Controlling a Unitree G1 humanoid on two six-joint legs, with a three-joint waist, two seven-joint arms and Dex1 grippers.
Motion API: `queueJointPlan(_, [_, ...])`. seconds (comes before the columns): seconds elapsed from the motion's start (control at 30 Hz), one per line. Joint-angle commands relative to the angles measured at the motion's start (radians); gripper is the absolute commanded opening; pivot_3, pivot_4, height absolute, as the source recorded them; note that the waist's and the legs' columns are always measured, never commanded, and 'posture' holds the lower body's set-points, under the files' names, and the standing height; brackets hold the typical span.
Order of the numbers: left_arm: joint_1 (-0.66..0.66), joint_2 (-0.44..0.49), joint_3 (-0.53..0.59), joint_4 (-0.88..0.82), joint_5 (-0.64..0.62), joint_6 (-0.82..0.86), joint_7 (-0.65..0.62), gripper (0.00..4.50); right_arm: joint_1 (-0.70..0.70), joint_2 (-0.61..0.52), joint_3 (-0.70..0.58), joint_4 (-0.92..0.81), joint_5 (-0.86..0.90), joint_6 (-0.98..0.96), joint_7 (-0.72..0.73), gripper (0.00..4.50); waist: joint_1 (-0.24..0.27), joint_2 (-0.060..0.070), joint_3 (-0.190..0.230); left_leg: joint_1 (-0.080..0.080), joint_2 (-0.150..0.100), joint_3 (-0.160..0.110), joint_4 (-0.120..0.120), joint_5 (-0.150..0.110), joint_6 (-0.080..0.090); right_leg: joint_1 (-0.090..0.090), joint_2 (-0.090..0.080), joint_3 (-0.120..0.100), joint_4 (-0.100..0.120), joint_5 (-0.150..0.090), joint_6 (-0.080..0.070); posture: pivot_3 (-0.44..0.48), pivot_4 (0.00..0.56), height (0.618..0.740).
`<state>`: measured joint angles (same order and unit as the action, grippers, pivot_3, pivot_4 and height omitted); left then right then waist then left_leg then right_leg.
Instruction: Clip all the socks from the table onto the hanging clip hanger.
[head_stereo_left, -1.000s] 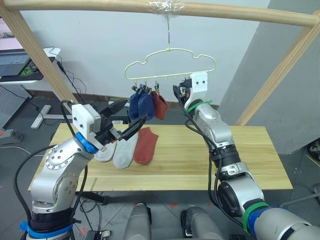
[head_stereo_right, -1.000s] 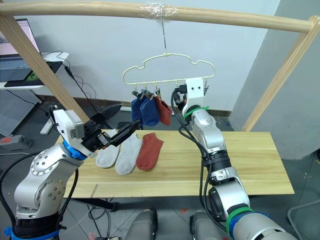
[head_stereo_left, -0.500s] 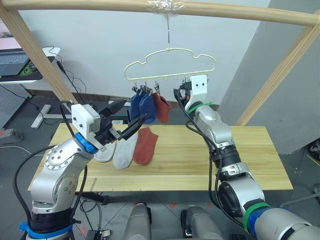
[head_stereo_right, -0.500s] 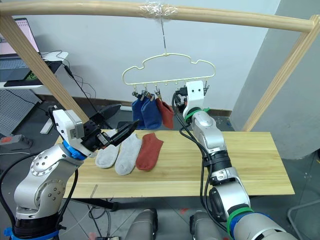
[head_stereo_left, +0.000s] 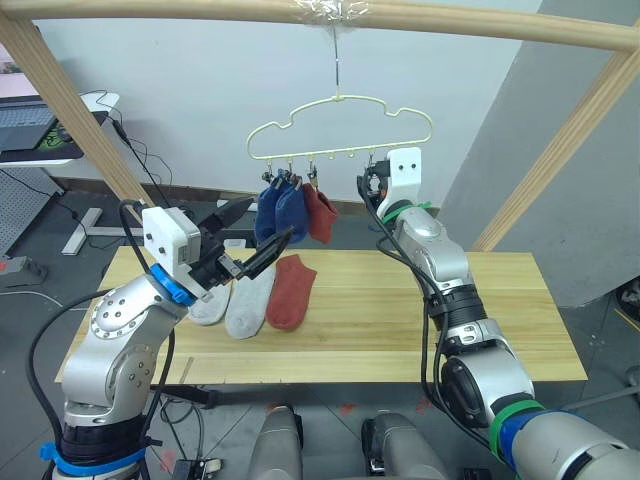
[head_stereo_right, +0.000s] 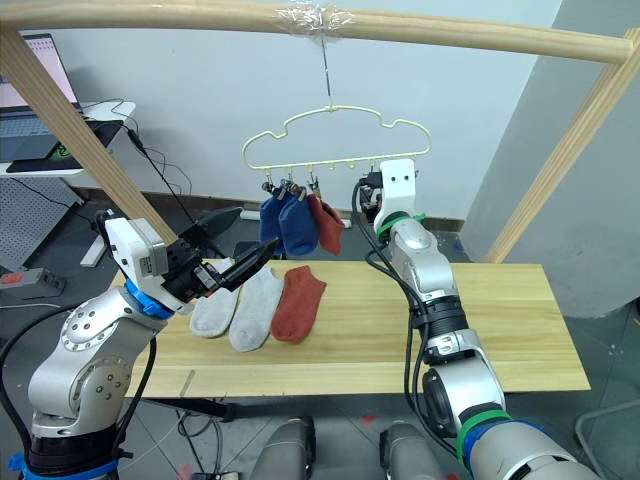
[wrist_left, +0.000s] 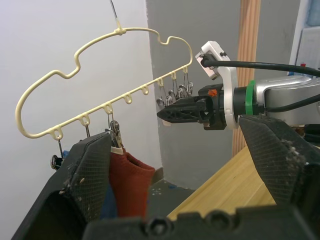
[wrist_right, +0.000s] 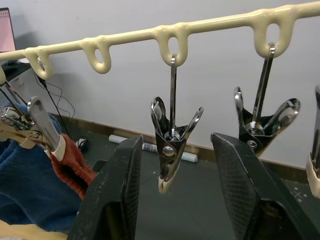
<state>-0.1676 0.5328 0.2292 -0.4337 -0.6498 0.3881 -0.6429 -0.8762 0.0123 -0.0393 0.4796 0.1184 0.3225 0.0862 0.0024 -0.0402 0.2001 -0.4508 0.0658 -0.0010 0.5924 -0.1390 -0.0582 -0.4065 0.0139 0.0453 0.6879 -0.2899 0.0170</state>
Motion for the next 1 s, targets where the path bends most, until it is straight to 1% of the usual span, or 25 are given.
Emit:
queueJointPlan(0.03, [0.002,0.002,0.009,-0.035,-0.010,-0.009,-0.001,4.50,-0.040,0.007,-0.013,-0.006,0.008,-0.016,-0.007,2.27,0.000,0.000,0.000,0.000,0.000,0.000,0.000,0.000,0.000,0.000,0.000,0.000,0.000,0.000,0.000,0.133,0.185,0.740])
queueJointPlan(0.4, [-0.008,0.009,0.008,-0.021,0.000,-0.015,-0.011,4.50,-0.090,0.036,-0.017,0.046,0.015,-0.055,-0.004,2.27,0.000,0.000,0.000,0.000,0.000,0.000,0.000,0.000,0.000,0.000,0.000,0.000,0.000,0.000,0.000,0.133,0.191,0.740])
queueJointPlan(1.0, [-0.012,0.008,0.007,-0.013,0.006,-0.017,-0.006,4.50,-0.104,0.047,-0.031,0.065,0.015,-0.076,-0.010,2.27,0.001,0.001,0.001,0.000,0.000,0.000,0.000,0.000,0.000,0.000,0.000,0.000,-0.001,0.000,0.000,0.134,0.197,0.740])
